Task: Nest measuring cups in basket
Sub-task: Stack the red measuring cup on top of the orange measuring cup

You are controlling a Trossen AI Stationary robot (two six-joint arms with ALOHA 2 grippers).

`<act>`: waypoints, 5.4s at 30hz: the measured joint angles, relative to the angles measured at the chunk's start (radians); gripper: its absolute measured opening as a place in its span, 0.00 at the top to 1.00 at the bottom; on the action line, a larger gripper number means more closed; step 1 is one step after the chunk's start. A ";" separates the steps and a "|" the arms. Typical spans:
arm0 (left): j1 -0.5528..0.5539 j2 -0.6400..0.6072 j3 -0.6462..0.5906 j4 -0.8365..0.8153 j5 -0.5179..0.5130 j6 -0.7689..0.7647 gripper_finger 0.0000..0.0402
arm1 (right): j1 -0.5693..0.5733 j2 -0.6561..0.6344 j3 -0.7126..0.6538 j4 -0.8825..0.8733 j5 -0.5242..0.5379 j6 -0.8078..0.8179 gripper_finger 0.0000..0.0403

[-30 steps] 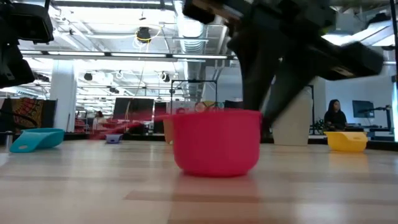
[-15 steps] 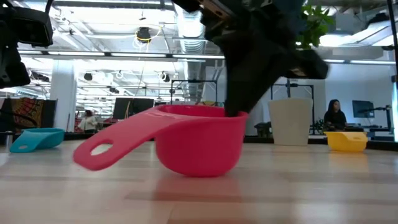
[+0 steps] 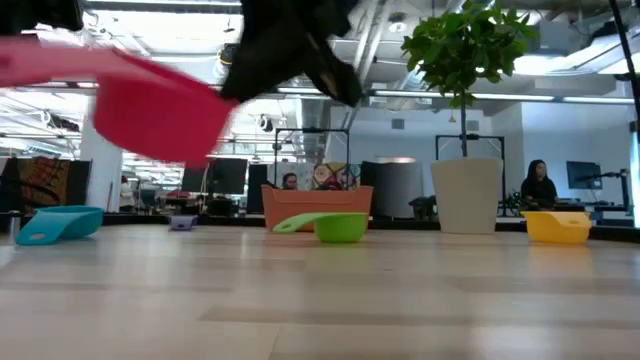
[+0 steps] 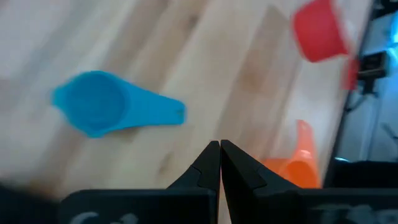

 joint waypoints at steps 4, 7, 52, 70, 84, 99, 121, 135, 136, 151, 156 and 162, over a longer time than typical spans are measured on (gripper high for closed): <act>0.001 0.000 0.047 -0.137 -0.017 -0.043 1.00 | -0.023 0.012 0.070 0.001 0.000 -0.154 0.99; 0.001 0.000 0.053 -0.185 -0.007 -0.077 1.00 | -0.041 0.005 0.091 0.053 0.000 -0.233 0.99; 0.001 0.075 0.052 -0.181 -0.009 -0.087 1.00 | -0.089 0.385 0.488 0.427 -0.474 -0.484 0.99; 0.001 0.184 0.052 -0.114 0.066 -0.102 1.00 | -0.133 0.453 0.600 0.326 -0.481 -0.614 0.99; 0.001 0.213 0.052 -0.046 0.167 -0.142 1.00 | -0.114 0.517 0.600 0.460 -0.446 -0.592 0.99; 0.001 0.310 0.052 -0.036 0.211 -0.159 1.00 | -0.110 0.579 0.600 0.492 -0.489 -0.572 0.96; 0.001 0.316 0.052 -0.016 0.209 -0.169 1.00 | -0.117 0.581 0.600 0.496 -0.465 -0.461 0.78; -0.015 0.315 0.052 0.038 0.279 -0.207 1.00 | -0.153 0.480 0.626 0.361 -0.399 -0.296 0.67; -0.033 0.315 0.052 0.064 0.289 -0.216 1.00 | -0.150 0.453 0.627 0.303 -0.369 -0.299 0.67; -0.525 0.667 0.052 0.754 0.238 -0.377 1.00 | -0.099 0.251 0.627 -0.358 -0.106 -0.295 0.77; -0.596 0.824 0.052 0.847 0.179 -0.447 1.00 | -0.066 0.284 0.603 -0.408 -0.152 -0.226 0.80; -0.571 0.956 0.052 0.929 0.106 -0.411 1.00 | -0.028 0.381 0.600 -0.224 -0.309 -0.140 0.85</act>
